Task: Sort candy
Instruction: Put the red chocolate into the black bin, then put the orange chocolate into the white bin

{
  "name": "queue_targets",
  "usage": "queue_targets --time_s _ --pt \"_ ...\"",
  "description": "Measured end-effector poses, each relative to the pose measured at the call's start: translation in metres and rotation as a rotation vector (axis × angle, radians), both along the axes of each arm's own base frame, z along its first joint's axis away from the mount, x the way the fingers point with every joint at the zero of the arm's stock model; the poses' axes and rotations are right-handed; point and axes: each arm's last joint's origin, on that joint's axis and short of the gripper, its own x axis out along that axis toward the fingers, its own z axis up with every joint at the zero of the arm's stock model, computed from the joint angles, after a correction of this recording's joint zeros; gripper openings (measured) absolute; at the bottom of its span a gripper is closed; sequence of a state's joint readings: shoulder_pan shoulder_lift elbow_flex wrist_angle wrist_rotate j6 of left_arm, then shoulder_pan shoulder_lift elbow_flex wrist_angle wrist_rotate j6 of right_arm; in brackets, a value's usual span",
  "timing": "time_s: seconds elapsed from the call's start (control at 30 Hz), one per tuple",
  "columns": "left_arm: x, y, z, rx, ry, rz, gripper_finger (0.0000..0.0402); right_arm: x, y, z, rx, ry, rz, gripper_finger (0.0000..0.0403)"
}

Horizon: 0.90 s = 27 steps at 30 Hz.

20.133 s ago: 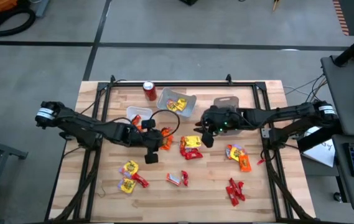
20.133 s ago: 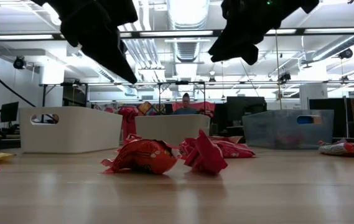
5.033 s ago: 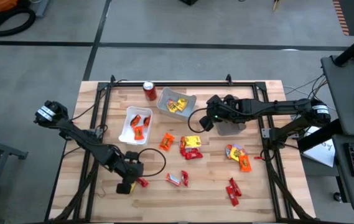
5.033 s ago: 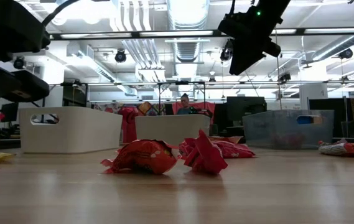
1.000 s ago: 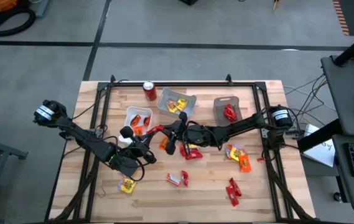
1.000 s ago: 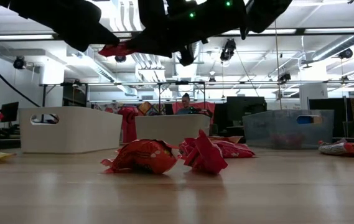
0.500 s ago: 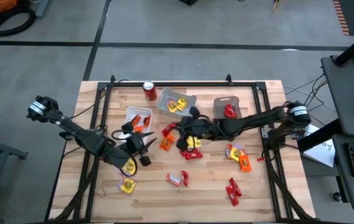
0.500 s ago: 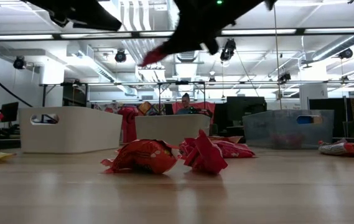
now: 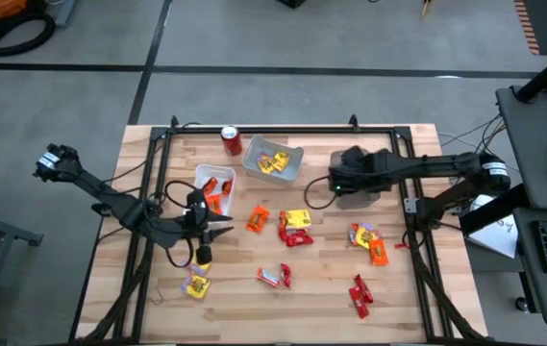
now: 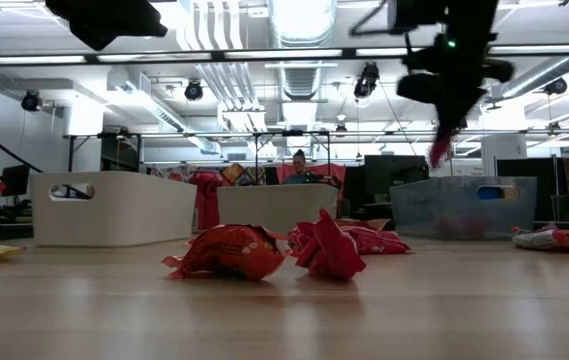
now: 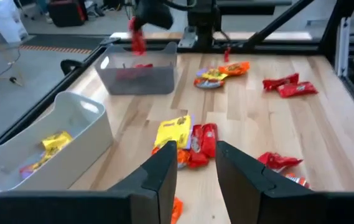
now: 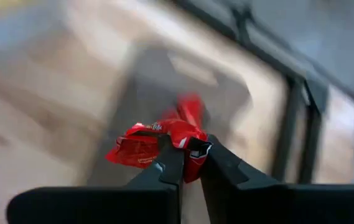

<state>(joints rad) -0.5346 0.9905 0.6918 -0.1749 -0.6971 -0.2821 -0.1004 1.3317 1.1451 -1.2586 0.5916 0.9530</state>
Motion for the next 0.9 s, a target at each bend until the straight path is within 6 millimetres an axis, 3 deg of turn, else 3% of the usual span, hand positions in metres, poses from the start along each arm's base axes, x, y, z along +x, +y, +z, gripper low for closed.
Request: queue_targets --time_s 0.27,0.67,0.9 --pt "-0.001 0.001 -0.001 -0.001 0.01 0.002 0.0091 -0.001 0.003 -0.014 0.159 0.045 0.034 0.0078" --pt "0.0 0.0 -0.003 -0.012 0.018 0.008 0.0091 0.0 0.002 -0.014 0.133 0.028 0.03 0.0172" --pt "0.001 0.0 -0.002 -0.056 0.0 0.026 0.0092 0.009 0.001 -0.01 0.106 -0.071 0.069 0.0187"
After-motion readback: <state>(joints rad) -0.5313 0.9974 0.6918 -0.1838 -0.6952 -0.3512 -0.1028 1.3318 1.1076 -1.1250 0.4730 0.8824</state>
